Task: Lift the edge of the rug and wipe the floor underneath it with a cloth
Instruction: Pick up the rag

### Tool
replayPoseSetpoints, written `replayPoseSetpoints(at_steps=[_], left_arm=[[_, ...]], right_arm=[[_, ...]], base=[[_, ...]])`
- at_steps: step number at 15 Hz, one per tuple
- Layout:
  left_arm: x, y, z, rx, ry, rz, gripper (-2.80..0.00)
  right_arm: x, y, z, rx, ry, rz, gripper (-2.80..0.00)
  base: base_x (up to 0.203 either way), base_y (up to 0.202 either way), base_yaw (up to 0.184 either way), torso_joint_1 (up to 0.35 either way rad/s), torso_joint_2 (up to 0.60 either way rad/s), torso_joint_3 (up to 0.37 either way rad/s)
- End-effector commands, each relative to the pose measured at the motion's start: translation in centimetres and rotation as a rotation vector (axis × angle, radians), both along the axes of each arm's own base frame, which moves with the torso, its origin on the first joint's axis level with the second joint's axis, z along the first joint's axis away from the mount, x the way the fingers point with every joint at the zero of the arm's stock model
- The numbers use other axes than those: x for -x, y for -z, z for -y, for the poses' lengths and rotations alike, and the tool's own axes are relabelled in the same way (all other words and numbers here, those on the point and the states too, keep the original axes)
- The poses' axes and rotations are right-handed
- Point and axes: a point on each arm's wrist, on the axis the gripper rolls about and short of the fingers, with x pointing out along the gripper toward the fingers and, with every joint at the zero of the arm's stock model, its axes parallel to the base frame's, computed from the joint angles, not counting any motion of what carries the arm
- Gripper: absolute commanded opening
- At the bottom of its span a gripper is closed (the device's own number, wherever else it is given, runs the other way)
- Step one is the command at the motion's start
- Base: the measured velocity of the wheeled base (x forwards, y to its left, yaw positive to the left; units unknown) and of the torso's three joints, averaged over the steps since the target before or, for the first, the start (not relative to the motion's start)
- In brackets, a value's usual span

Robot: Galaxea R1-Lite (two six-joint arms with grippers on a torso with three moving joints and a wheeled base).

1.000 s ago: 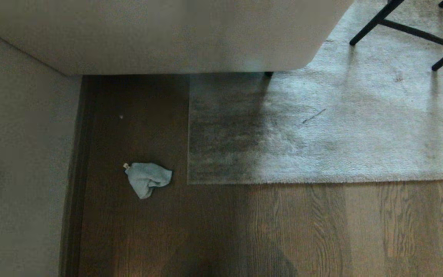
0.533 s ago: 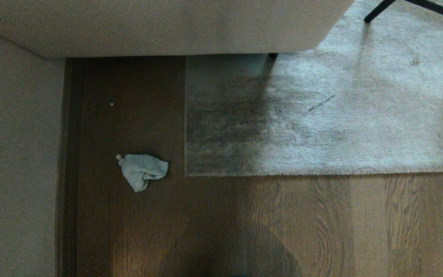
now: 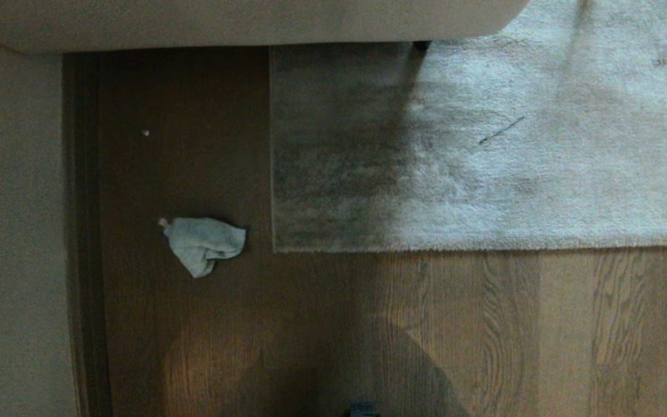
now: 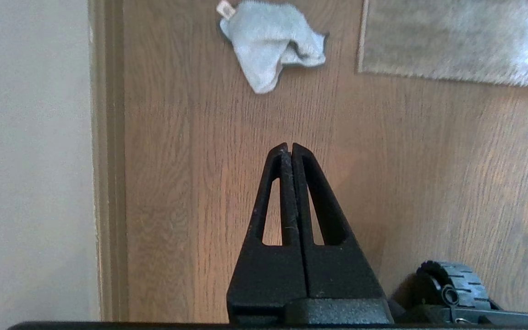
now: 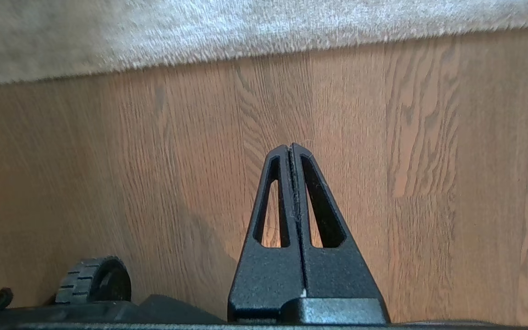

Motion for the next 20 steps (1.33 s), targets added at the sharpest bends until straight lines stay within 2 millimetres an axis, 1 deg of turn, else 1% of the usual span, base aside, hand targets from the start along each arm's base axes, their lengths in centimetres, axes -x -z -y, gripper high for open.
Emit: replayPoseSetpoints(at_steps=[1,15,20], left_arm=[[0.0,0.0,0.0,0.001,-0.001,0.0,-2.8],[0.0,0.01,0.0,0.001,-0.001,-0.001,-2.8],[0.0,0.01,0.0,0.001,-0.001,-0.001,-2.8]], right_arm=[[-0.01,0.0,0.0,0.0,0.0,-0.001,-2.8],[-0.01,-0.01,0.0,0.0,0.0,-0.001,-2.8],[-0.01,0.01,0.0,0.0,0.0,-0.002,-2.8]], base=[[0.0,0.0,0.0,0.004,0.0,-0.2],[0.0,0.0,0.0,0.003,0.0,-0.197],[0.0,0.0,0.0,0.002,0.0,-0.037]])
